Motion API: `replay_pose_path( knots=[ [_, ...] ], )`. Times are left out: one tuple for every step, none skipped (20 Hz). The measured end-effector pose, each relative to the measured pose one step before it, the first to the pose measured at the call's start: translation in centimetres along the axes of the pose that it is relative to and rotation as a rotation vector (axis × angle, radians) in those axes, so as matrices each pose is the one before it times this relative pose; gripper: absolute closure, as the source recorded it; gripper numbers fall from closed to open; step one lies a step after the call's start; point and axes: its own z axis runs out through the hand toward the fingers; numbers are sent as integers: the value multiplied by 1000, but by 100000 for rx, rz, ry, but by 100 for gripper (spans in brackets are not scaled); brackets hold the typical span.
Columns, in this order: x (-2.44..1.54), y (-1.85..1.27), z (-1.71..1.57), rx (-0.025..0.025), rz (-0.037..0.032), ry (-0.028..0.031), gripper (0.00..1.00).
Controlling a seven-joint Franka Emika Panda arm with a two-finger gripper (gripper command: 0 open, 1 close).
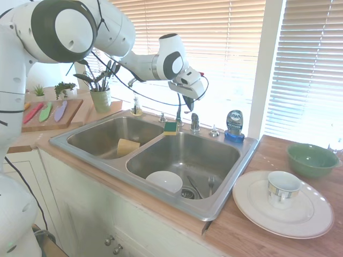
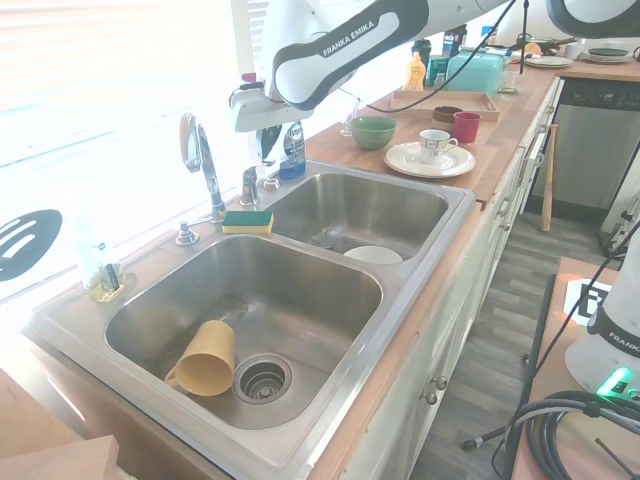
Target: Turn off the faucet
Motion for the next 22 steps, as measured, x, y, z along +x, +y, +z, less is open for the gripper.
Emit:
replay_pose_path(
  knots=[
    [-98, 309, -182, -43, -8, -122, 100],
    [-88, 303, -233, -161, 21, -152, 100],
    [-77, 304, -246, -195, 63, -174, 100],
    [-102, 357, -278, -402, 87, -295, 100],
    [-106, 375, -301, -957, 64, -515, 100],
    [-329, 566, -120, -2756, -194, -1711, 100],
    [-505, 653, -67, -3362, -705, -2579, 100],
    [-486, 616, -116, -3092, -577, -2813, 100],
    [-445, 649, -200, -3077, -406, -3254, 100],
    [-337, 727, -236, -2929, -708, -3185, 100],
    [-149, 837, -230, -2411, -406, -2383, 100],
    [-101, 997, -179, -2501, -356, -1861, 100],
    [-175, 1109, -93, -2272, -315, -1571, 100],
    [-270, 1115, 20, -1811, -395, -1212, 100],
    [-421, 1153, 36, -1658, -806, -1294, 100],
    [-588, 1165, 107, -1503, -851, -1431, 100],
    [-679, 1160, 103, -1142, -838, -1410, 100],
    [-724, 1223, 166, -811, -721, -1540, 100],
    [-675, 1210, 170, -510, -818, -1457, 100],
    [-716, 1343, 180, -779, -891, -1238, 100],
    [-699, 1234, 129, -713, -383, -762, 100],
    [-716, 1171, 206, -781, -329, -710, 100]
  ],
)
